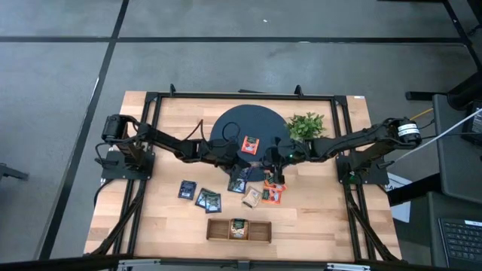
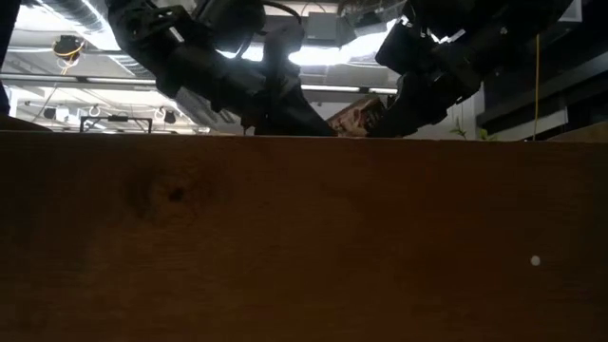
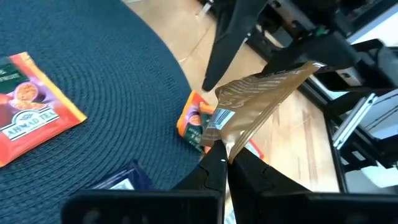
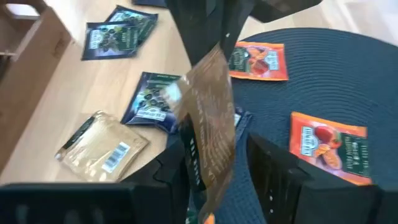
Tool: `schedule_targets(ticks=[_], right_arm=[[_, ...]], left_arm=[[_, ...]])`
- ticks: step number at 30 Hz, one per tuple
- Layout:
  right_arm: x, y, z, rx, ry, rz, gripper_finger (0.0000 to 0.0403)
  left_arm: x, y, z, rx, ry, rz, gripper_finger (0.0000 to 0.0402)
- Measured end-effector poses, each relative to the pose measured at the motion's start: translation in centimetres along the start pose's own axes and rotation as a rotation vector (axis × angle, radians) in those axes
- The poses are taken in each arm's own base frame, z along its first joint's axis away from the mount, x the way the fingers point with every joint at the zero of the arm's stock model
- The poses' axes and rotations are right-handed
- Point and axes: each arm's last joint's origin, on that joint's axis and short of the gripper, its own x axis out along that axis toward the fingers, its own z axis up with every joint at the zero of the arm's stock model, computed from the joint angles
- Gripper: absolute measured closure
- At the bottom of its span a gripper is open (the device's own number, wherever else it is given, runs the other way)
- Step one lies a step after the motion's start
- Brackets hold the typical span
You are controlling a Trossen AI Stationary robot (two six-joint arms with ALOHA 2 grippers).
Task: Pick & Place Tea
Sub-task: Put the brown tea bag into the middle section of the wooden organizer
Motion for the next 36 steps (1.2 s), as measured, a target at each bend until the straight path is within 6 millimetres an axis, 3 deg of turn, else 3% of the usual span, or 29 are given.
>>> schedule_targets(ticks=[10, 19, 27, 36], right_arm=[[0.0, 0.0, 0.0, -0.002, -0.002, -0.013, 0.0392], [0.0, 0.2, -0.2, 0.016, 0.029, 0.062, 0.0396], [0.0, 0.3, -0.6, 0.06, 0.064, 0.097, 0.0398], [0.0, 0.4, -0.4, 0.093, 0.041, 0.124, 0.0398]], left_arm=[[0.0, 0.0, -0.2, 0.04, 0.027, -0.012, 0.0398], [0.0, -0.3, -0.5, 0.161, 0.057, -0.056, 0.0385], [0.0, -1.0, -0.8, 0.25, 0.046, -0.069, 0.031], [0.4, -2.3, 1.0, 0.355, -0.045, -0.051, 0.0236]])
